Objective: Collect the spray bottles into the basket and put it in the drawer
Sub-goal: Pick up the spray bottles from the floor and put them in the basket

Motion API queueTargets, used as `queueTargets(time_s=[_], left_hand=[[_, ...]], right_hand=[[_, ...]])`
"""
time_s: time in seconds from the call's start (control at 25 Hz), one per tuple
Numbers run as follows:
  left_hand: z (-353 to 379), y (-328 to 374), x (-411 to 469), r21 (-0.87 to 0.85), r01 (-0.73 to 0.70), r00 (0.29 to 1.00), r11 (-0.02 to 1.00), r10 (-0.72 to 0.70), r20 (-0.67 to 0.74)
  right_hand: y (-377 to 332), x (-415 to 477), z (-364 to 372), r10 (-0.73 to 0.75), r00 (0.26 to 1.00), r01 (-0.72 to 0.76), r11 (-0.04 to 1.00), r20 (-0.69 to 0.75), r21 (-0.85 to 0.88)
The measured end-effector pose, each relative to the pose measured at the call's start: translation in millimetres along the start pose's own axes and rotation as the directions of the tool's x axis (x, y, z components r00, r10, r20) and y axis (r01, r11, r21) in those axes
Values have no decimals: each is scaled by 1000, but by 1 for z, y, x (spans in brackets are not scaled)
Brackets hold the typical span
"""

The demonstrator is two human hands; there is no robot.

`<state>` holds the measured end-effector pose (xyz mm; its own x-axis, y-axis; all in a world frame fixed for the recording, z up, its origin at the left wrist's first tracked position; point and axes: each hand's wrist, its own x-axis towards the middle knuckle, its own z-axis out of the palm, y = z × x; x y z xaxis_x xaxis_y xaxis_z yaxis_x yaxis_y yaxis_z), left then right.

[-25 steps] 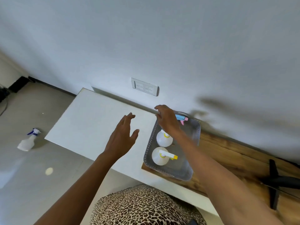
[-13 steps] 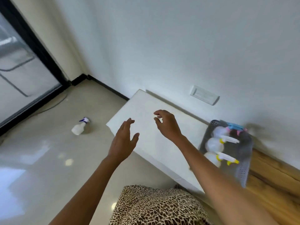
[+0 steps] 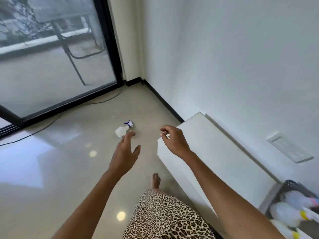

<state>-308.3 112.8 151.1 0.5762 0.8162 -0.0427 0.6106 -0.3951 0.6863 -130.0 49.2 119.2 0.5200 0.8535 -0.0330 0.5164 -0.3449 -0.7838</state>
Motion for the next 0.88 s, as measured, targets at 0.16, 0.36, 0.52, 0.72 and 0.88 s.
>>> queueTargets(time_s=[0.16,0.36,0.52,0.72,0.88], left_hand=[[-12,-38,70,14,48,999,999,-48,14],[-30,-88,177,33,162,984,986,-164,68],[-44,-120,248,38,225,971,974,-227,78],[-43,-177,334,50,275,946,960,-279,166],[-26,-233,399,83,293,915,953,-304,266]], right_hand=[[0,81,41,8,998,-7,1000,69,-15],[-1,192,92,144,977,-144,990,156,-11],[-9,260,127,182,955,-180,983,232,-32],[-7,338,177,251,918,-243,968,308,-67],[16,395,223,332,898,-320,943,287,-90]])
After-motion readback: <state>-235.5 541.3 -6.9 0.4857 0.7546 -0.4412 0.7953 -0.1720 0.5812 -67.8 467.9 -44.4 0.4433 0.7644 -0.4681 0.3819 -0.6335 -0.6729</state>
